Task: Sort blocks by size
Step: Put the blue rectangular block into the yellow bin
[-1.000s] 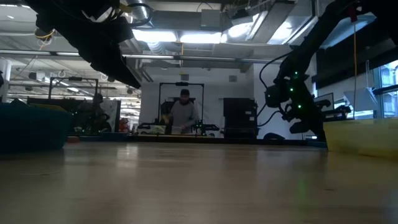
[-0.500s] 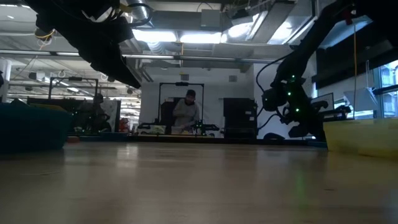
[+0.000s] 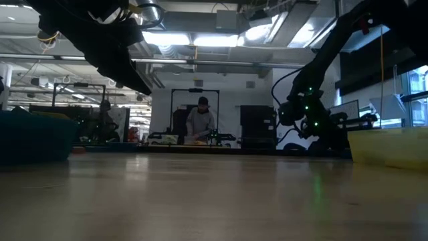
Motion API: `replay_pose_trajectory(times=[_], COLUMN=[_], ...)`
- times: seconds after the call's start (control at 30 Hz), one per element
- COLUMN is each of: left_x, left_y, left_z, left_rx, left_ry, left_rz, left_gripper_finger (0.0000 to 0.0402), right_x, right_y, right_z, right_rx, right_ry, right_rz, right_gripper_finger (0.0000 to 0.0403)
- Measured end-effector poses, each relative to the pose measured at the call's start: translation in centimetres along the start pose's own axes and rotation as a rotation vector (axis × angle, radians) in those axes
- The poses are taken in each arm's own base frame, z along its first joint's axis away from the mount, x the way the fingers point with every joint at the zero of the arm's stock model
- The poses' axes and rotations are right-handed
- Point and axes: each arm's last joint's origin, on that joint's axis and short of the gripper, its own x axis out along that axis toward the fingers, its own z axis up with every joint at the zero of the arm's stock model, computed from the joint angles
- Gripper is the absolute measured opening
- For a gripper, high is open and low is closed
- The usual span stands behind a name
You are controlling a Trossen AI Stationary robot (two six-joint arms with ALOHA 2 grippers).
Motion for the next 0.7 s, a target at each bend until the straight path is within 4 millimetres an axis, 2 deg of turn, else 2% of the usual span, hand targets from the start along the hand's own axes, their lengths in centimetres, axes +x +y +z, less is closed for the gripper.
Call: replay_pose_trajectory(times=[0.33, 0.53, 0.7], left_x=[0.0, 0.0, 0.0], left_y=[0.0, 0.0, 0.0], left_z=[0.0, 0.0, 0.0], left_rx=[0.001, 0.003, 0.002], left_ry=[-0.001, 0.0, 0.0], left_rz=[0.0, 0.0, 0.0], left_gripper_finger=[0.0169, 0.0169, 0.0169], right_x=[-0.9, -2.9, -5.2], right_y=[0.0, 1.4, 1.9], right_z=[0.3, 0.4, 0.2], right_rx=[-0.023, -0.12, -0.188], right_ry=[0.034, 0.029, 0.017], right_rz=[0.157, 0.299, 0.252], right_gripper_finger=[0.0021, 0.0021, 0.0021])
